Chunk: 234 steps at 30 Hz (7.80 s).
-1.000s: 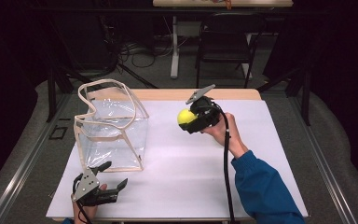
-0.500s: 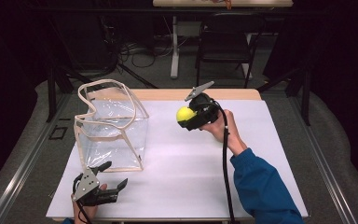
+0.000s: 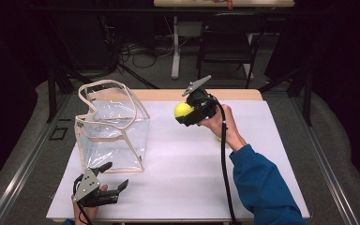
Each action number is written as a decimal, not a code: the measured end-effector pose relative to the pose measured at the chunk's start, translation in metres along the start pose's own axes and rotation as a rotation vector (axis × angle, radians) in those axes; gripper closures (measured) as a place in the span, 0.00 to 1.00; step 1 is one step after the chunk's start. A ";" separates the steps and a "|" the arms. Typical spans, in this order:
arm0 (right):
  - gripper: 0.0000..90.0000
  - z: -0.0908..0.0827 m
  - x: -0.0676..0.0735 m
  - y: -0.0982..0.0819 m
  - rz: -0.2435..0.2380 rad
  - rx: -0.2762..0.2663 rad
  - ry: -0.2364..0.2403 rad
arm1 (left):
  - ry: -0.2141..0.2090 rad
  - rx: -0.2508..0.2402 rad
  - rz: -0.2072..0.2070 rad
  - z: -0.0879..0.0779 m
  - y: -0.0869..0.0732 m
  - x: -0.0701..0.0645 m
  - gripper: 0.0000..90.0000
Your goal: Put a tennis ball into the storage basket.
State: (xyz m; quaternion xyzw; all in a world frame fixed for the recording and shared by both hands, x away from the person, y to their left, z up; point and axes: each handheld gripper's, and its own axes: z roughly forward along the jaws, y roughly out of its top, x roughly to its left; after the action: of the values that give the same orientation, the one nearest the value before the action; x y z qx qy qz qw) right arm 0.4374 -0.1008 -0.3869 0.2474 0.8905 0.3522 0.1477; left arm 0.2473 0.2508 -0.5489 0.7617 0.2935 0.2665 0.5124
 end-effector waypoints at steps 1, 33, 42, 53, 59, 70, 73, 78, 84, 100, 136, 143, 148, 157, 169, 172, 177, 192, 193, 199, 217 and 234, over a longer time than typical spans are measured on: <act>0.29 0.000 0.000 0.001 -0.004 -0.001 0.001 | 0.000 0.001 0.000 0.000 0.000 0.000 0.18; 0.29 0.009 0.009 0.038 -0.043 -0.017 0.034 | -0.002 0.002 0.004 0.000 0.000 0.000 0.18; 0.29 0.010 0.010 0.046 -0.056 -0.006 0.031 | -0.001 0.000 0.005 -0.001 0.001 0.000 0.18; 0.29 0.010 0.011 0.054 -0.063 -0.008 0.033 | -0.002 0.000 0.003 -0.001 0.000 0.001 0.18; 0.29 0.010 0.011 0.059 -0.062 -0.021 0.038 | -0.004 0.000 0.005 -0.001 0.000 0.000 0.18; 0.29 0.011 0.012 0.068 -0.064 -0.033 0.042 | -0.002 -0.002 0.004 -0.001 0.001 0.000 0.18; 0.29 0.010 0.012 0.070 -0.066 -0.038 0.041 | -0.003 -0.002 0.005 -0.001 0.001 0.000 0.18; 0.29 0.008 0.012 0.072 -0.069 -0.049 0.037 | -0.002 -0.004 0.002 -0.001 0.001 0.000 0.18; 0.29 0.008 0.013 0.075 -0.068 -0.058 0.037 | -0.004 -0.002 0.004 -0.001 0.001 0.000 0.18; 0.29 0.010 0.023 0.090 -0.077 -0.112 0.058 | -0.003 -0.007 -0.003 -0.001 0.000 0.000 0.18; 0.30 0.018 0.049 0.115 -0.117 -0.199 0.078 | -0.010 -0.013 0.001 -0.002 0.000 0.001 0.18; 0.30 0.023 0.055 0.119 -0.128 -0.206 0.085 | -0.012 -0.017 -0.002 -0.002 0.000 0.000 0.18; 0.30 0.022 0.058 0.122 -0.132 -0.218 0.082 | -0.012 -0.015 0.000 -0.002 0.000 0.000 0.18; 0.30 0.026 0.061 0.126 -0.126 -0.234 0.085 | -0.012 -0.016 0.002 -0.002 0.000 0.000 0.18; 0.30 0.038 0.069 0.135 -0.137 -0.228 0.092 | -0.011 -0.017 0.000 -0.003 0.000 0.000 0.18; 0.30 0.040 0.071 0.136 -0.138 -0.227 0.093 | -0.010 -0.018 -0.001 -0.003 0.000 0.000 0.18; 0.29 0.044 0.072 0.138 -0.138 -0.226 0.095 | -0.009 -0.019 -0.003 -0.003 0.000 0.000 0.18; 0.29 0.060 0.078 0.142 -0.145 -0.205 0.111 | -0.011 -0.021 -0.004 -0.003 0.000 0.001 0.18; 0.29 0.061 0.078 0.142 -0.147 -0.201 0.112 | -0.011 -0.021 -0.004 -0.003 0.000 0.001 0.18; 0.29 0.067 0.081 0.145 -0.157 -0.182 0.120 | -0.012 -0.022 -0.006 -0.003 0.000 0.001 0.18; 0.29 0.081 0.087 0.147 -0.163 -0.106 0.143 | -0.011 -0.023 -0.005 -0.003 0.000 0.001 0.18; 0.28 0.087 0.089 0.147 -0.153 -0.082 0.136 | -0.015 -0.024 -0.004 -0.003 0.001 0.000 0.18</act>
State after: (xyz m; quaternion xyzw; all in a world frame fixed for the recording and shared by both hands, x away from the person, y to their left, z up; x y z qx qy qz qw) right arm 0.4506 0.0882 -0.3536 0.1479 0.8997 0.3918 0.1234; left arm 0.2452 0.2528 -0.5473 0.7569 0.2880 0.2632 0.5243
